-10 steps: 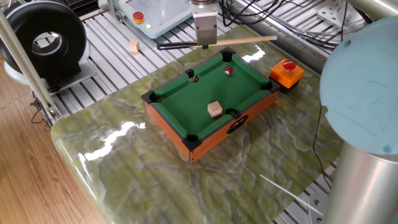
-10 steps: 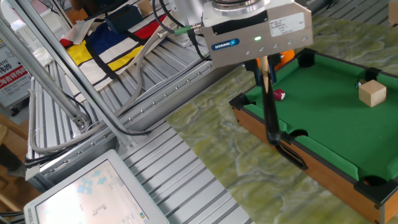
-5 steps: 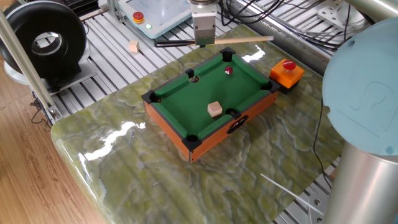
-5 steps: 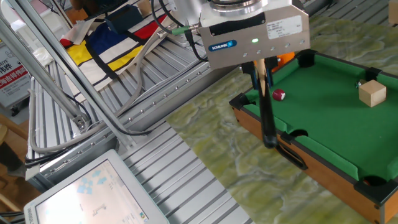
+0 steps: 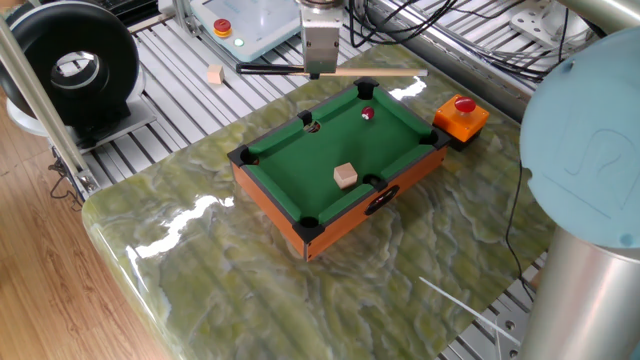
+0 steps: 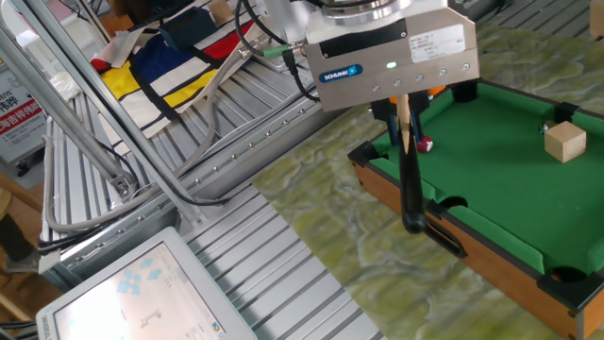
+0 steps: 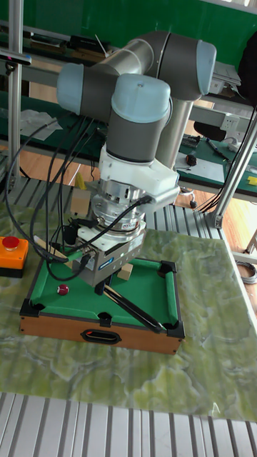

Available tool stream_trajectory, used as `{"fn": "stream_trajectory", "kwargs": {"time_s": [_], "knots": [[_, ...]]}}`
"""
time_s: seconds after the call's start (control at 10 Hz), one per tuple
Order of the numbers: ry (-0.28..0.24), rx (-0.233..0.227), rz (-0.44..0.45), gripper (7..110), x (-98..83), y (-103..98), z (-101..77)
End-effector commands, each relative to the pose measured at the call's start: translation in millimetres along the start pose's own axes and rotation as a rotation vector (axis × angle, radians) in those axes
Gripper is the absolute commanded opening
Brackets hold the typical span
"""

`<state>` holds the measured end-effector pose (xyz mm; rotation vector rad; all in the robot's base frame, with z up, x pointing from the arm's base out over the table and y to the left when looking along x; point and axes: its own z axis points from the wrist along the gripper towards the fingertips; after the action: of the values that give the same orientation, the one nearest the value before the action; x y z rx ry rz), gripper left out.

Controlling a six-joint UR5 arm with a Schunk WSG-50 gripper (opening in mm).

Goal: Hit the pool ball

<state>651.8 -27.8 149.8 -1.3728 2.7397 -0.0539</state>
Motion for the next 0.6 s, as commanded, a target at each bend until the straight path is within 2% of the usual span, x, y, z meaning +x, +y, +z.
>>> {"fn": "stream_trajectory", "kwargs": {"time_s": [0.0, 0.2, 0.3, 0.4, 0.5], "knots": [[-0.016, -0.025, 0.005, 7, -31.6, -33.6, -5.1], [-0.038, -0.04, 0.026, 7, -51.4, -58.4, -5.0], [-0.037, -0.033, 0.07, 7, -54.5, -64.1, 3.9], [-0.047, -0.048, 0.13, 7, -56.8, -64.2, 16.3], [-0.035, -0.049, 0.216, 7, -54.1, -64.8, 19.3]]}}
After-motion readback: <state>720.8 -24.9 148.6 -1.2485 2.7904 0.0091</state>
